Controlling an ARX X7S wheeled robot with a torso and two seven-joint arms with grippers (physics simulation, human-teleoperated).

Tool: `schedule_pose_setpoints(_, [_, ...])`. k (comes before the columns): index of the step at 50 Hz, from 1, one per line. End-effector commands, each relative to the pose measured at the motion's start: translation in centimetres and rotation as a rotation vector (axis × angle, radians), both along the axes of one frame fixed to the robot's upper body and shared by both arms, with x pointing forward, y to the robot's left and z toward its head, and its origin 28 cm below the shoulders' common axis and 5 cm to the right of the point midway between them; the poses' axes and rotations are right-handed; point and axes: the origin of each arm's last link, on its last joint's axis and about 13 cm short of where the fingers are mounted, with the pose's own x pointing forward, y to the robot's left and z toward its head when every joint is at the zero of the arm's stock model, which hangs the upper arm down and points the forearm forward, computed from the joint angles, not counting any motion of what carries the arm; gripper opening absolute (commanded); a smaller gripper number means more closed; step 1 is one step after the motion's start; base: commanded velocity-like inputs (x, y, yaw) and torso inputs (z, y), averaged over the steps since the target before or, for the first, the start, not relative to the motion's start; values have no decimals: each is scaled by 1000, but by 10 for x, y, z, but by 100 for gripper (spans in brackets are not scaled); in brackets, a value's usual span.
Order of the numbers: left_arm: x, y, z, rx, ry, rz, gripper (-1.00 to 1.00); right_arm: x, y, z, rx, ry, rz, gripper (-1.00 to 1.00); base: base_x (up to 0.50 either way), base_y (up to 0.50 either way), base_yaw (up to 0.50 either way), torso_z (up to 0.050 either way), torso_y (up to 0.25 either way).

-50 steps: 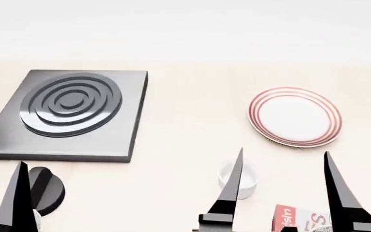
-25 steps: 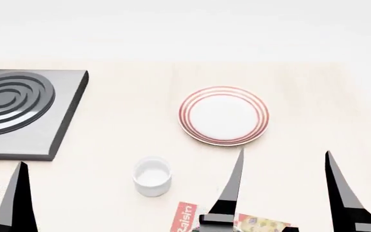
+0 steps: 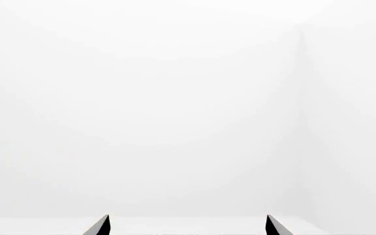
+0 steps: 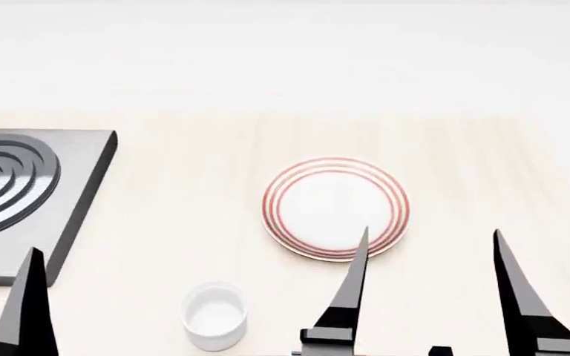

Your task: Pick the akita bowl on the cookies box and place it on the plate.

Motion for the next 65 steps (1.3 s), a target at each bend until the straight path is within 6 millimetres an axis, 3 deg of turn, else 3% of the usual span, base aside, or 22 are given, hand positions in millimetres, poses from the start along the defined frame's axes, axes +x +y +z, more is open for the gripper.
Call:
schedule_pose_setpoints(1, [1, 0, -1, -2, 17, 4, 100, 0, 0, 0, 0, 0, -7, 100, 0, 0, 0, 0, 0])
schedule_pose_setpoints(50, [-1, 0, 1, -20, 45, -33, 100, -2, -1, 2, 5, -4, -3, 100, 0, 0, 0, 47, 0])
schedule_pose_setpoints(65, [-2, 0, 0, 2, 45, -47, 100, -2, 0, 3, 1, -6, 0, 100, 0, 0, 0, 46, -157])
